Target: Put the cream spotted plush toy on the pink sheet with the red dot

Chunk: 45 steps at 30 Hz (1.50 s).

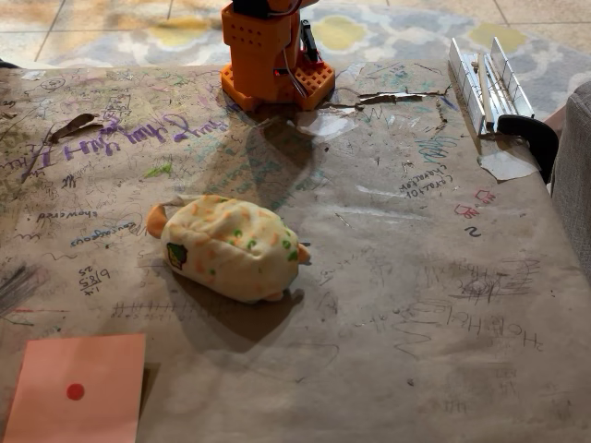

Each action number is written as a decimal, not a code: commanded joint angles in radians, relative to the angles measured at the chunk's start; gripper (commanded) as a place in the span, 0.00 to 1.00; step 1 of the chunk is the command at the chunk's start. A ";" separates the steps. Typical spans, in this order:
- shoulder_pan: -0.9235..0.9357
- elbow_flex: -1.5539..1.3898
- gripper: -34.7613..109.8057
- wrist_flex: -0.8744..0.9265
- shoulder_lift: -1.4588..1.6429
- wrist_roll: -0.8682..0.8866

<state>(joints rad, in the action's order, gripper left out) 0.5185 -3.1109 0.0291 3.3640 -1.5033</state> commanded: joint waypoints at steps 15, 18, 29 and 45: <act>-0.138 0.382 0.45 0.353 -0.442 0.267; -0.173 0.568 0.45 0.505 -0.695 0.293; -0.282 0.653 0.53 0.571 -1.374 0.117; -0.356 1.015 0.24 0.723 -1.795 0.319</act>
<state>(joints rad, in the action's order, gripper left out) 0.1549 -2.1123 0.7302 1.5432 -1.2303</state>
